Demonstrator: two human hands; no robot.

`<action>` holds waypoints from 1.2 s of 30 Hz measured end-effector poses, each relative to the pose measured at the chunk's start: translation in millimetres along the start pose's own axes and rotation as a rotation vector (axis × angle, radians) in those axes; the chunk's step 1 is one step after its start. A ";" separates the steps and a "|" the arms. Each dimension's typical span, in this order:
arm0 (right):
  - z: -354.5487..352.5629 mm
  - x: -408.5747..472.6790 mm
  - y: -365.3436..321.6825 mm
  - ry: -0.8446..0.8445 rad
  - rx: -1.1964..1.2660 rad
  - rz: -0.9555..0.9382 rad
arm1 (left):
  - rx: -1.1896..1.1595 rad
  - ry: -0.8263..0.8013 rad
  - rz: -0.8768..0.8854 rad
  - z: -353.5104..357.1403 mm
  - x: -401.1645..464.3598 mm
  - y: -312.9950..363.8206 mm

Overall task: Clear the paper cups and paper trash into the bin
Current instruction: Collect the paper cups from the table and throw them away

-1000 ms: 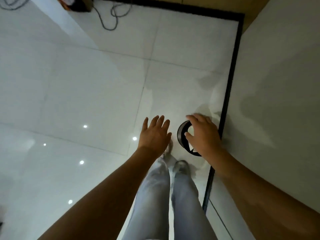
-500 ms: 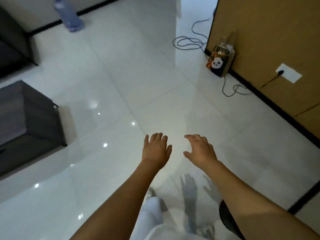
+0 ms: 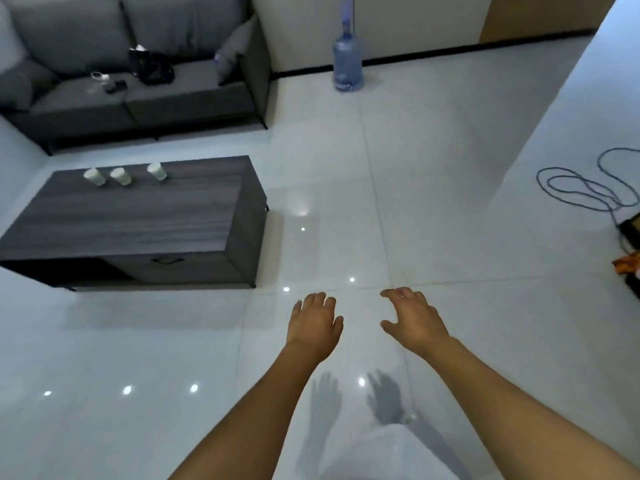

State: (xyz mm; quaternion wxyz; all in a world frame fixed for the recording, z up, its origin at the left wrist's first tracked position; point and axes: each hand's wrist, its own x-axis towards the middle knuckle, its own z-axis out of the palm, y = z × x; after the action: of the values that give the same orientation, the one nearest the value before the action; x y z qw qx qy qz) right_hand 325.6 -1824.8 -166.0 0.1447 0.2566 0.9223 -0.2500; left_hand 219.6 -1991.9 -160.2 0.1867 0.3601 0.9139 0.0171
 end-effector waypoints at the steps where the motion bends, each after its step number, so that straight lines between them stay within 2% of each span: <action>1: -7.4 19.4 -5.6 -0.010 -0.017 -0.018 | -0.008 0.002 -0.020 -5.2 14.0 -8.7; 9: -93.4 227.8 -32.8 -0.050 -0.106 -0.143 | -0.083 0.022 -0.177 -70.3 190.9 -54.1; 17: -185.9 416.0 -88.7 -0.076 -0.150 -0.261 | -0.162 0.051 -0.311 -154.1 345.5 -106.3; 31: -273.0 738.4 -256.8 -0.088 -0.173 -0.400 | -0.180 0.101 -0.404 -281.5 624.8 -288.5; 36: -300.0 838.0 -293.8 -0.143 -0.205 -0.441 | -0.222 0.102 -0.458 -318.8 700.7 -335.0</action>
State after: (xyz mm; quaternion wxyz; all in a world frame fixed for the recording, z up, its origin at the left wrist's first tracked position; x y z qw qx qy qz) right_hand -568.9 -1546.6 -133.7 0.1768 0.0148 0.9640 -0.1982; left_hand -581.6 -1741.2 -149.8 0.1780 0.1197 0.9723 0.0926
